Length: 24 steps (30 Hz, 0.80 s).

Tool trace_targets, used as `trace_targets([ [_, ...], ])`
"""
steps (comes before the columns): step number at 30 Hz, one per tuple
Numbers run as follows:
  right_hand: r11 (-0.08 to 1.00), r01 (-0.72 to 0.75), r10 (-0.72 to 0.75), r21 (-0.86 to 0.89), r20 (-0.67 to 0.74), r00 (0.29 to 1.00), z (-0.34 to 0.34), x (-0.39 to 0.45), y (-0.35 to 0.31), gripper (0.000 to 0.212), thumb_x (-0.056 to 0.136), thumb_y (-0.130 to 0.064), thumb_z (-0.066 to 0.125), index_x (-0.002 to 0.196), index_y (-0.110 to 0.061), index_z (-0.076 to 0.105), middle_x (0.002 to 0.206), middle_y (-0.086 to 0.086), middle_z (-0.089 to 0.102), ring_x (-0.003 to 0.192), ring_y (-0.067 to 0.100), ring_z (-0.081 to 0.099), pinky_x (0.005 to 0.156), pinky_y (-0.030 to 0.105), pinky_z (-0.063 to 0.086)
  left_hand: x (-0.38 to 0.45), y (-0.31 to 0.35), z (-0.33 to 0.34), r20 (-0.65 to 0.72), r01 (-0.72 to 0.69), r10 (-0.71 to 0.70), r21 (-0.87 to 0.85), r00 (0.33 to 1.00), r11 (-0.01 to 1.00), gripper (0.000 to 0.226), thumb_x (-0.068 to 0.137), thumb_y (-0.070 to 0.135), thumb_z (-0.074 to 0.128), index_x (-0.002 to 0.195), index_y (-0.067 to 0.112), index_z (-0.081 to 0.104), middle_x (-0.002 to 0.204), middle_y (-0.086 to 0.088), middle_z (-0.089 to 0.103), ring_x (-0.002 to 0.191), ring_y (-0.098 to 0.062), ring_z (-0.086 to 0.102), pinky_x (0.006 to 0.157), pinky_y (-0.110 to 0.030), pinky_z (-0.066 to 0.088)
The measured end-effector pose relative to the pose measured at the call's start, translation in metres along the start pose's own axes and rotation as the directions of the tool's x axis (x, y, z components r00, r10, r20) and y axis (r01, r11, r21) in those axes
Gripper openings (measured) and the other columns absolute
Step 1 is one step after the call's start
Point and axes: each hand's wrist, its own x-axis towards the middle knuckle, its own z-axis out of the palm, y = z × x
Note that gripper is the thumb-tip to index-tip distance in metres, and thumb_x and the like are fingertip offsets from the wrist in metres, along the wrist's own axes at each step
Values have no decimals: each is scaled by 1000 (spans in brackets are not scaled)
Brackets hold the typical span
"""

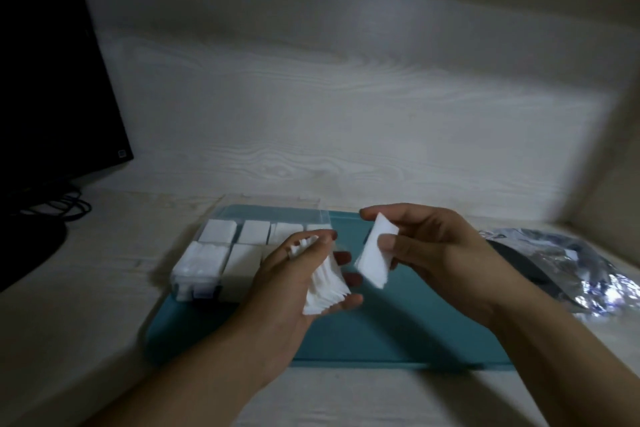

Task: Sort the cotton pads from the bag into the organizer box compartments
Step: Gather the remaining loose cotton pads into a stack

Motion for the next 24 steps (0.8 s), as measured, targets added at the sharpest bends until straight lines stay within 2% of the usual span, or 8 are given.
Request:
trace_targets([
  [2,997,4,-3,-82,11,1000,14,-1,7,31,85,5,62,112,-8,70,93,4,74,81,13,66,68,22,50,-1,-2,2,49,38,-38,6,998,999,36,88,24,57,119,6,64,111,-22,71,91,-36,71,73,-49,61],
  [4,973,28,-28,-230,5,1000,25,0,18,33,90,3,61,119,-12,68,103,1,73,85,14,69,72,27,55,-4,-4,4,102,70,-69,-3,992,998,41,87,27,55,121,7,64,111,-19,72,99,-35,71,76,-48,61],
  [7,816,133,-143,-562,27,989,31,-1,29,38,93,-14,62,130,-23,62,118,-12,67,107,5,62,93,27,50,-5,-3,4,125,65,-57,-58,991,996,35,89,19,55,121,10,64,109,-15,74,99,-30,72,71,-43,62],
  [11,847,113,-74,-519,96,993,28,-5,18,57,84,-11,63,138,-25,51,125,-21,61,117,-3,55,104,33,45,0,-4,2,57,30,-27,-43,998,999,35,93,16,54,127,12,62,115,-16,72,107,-30,70,78,-40,61],
  [15,735,150,-21,-662,198,980,18,-7,16,92,77,-25,81,150,-34,27,137,-22,49,128,-4,44,110,21,34,3,-7,2,21,11,-10,-56,1000,998,48,81,22,64,128,17,62,119,-16,69,112,-33,67,84,-46,58],
  [18,686,143,-37,-713,163,986,20,-7,16,93,73,-36,83,148,-42,28,136,-22,48,124,-10,43,106,10,33,2,-7,0,43,27,-25,-61,999,998,46,84,25,65,129,19,61,120,-15,69,109,-34,68,89,-51,56],
  [21,675,135,-12,-725,173,985,18,-6,15,95,72,-43,83,148,-45,27,137,-24,46,125,-7,43,108,17,35,3,-6,1,30,39,-37,-92,999,995,49,78,27,65,126,17,63,113,-17,72,101,-35,71,77,-46,59],
  [24,707,146,-9,-692,198,980,17,-5,14,97,70,-42,85,149,-40,28,140,-23,46,129,-7,42,111,20,35,3,-7,4,0,36,-36,-97,999,995,53,76,23,67,127,14,62,118,-20,69,106,-37,68,73,-43,59],
])
